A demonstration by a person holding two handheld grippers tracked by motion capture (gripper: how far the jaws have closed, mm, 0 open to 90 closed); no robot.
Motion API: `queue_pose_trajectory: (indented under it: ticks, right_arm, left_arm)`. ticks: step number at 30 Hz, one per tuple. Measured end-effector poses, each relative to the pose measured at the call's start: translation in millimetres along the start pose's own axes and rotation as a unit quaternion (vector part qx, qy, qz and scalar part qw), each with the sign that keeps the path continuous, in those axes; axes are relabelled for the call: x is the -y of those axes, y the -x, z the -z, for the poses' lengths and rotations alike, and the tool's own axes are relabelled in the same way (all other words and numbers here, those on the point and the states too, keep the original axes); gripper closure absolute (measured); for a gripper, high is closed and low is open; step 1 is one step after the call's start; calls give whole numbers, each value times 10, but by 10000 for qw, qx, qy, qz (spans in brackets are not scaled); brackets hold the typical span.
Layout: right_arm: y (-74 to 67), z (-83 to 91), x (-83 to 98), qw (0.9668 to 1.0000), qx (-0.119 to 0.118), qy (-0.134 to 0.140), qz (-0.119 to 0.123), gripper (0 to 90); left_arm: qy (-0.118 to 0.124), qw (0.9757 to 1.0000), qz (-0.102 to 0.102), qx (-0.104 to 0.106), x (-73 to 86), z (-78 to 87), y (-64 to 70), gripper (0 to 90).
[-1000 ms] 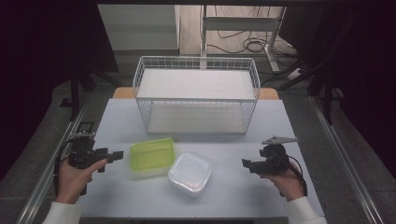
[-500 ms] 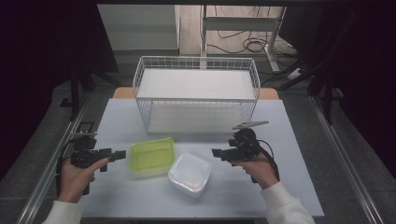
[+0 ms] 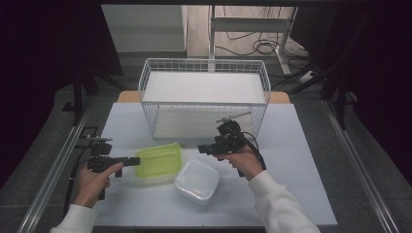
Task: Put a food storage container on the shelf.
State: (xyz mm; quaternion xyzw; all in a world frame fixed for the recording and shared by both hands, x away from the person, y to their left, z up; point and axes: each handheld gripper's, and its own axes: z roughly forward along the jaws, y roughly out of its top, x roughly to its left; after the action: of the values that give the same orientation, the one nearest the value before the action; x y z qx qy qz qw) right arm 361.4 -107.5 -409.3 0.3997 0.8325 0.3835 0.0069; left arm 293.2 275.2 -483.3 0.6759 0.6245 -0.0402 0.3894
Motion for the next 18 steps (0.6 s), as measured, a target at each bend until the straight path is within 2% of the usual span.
queue_pose_trajectory:
  ticks: [1, 3, 5, 12, 14, 16, 18]
  right_arm:
    - [9, -50, -31, 10000, -32, -33, -74, 216]
    - [11, -76, -46, 9999, -50, -47, -101, 220]
    - [1, -164, -88, 9998, -100, -117, -159, 234]
    - [-67, -354, -156, 9990, -252, -288, -246, 255]
    - [-90, -417, -171, 9986, -315, -339, -259, 266]
    - [-102, -483, -185, 9979, -397, -423, -273, 293]
    - [-98, -555, -196, 9969, -502, -505, -337, 320]
  left_arm:
    - [-39, 10000, 9, 15, -4, -24, -2, 394]
    - [-73, 10000, 21, 56, -8, -60, 3, 409]
    - [-129, 9999, 48, -23, -12, -80, -9, 433]
    - [-186, 9997, 91, -128, -16, -97, -47, 432]
    - [-173, 9995, 264, 37, -2, -126, -106, 432]
    - [-221, 9990, 379, 14, 17, -157, -172, 430]
    - [-217, 9987, 444, 140, 28, -158, -216, 436]
